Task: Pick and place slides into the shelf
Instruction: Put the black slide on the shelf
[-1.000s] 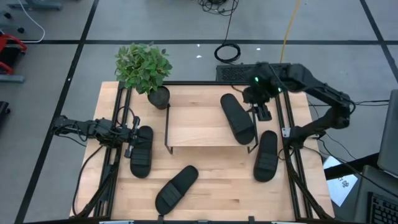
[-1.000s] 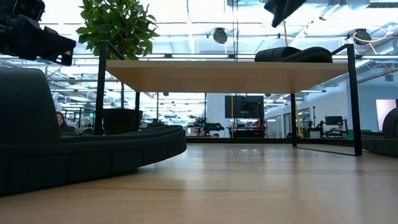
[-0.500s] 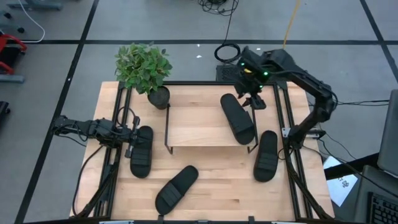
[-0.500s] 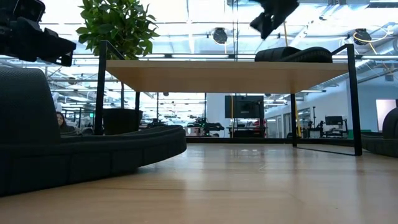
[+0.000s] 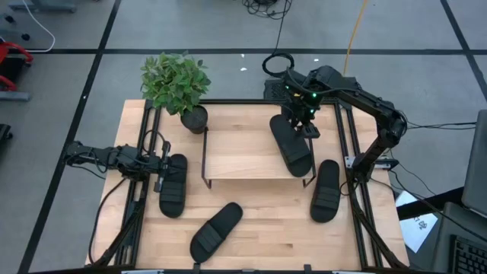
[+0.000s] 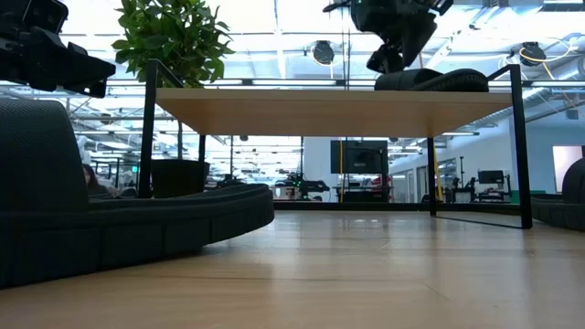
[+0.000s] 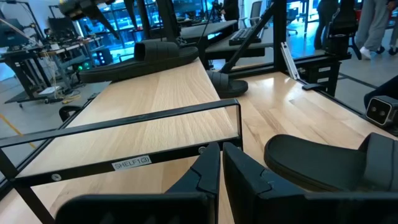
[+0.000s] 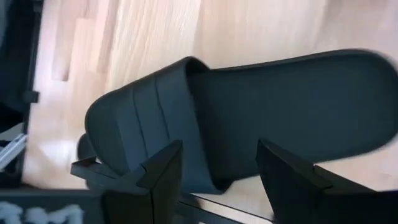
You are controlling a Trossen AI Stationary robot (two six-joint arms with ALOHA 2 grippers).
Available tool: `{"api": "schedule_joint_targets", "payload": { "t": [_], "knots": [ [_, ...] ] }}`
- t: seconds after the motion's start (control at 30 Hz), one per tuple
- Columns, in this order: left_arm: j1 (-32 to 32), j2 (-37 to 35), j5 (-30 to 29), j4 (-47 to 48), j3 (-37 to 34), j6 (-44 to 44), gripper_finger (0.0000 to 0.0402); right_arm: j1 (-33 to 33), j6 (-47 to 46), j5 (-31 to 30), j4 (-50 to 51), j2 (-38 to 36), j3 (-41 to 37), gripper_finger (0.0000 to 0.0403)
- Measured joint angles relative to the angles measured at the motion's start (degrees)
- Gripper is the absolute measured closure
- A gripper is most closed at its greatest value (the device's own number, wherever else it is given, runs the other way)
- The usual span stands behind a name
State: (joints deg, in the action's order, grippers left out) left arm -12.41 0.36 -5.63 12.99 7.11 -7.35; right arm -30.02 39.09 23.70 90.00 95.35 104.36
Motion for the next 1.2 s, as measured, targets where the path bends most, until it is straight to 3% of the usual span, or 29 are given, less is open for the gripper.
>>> {"api": "schedule_joint_targets", "payload": {
  "t": [0.5,0.77,0.93,1.2],
  "knots": [
    [0.0,0.0,0.0,0.0,0.0,0.1,0.0376,0.4,-0.9,2.4,-1.6,-0.1,-7.8,0.0206],
    [0.0,0.0,0.0,0.2,0.0,0.1,0.0376,1.0,-2.5,7.7,-1.1,-0.1,-8.1,0.0211],
    [0.0,0.0,0.0,0.5,0.0,0.1,0.0376,2.4,-1.1,7.6,-1.1,-0.1,-8.1,0.0255],
    [0.0,0.0,0.0,0.5,0.0,0.1,0.0376,3.5,3.1,7.8,-0.9,-0.1,-8.0,0.0387]
  ]
}}
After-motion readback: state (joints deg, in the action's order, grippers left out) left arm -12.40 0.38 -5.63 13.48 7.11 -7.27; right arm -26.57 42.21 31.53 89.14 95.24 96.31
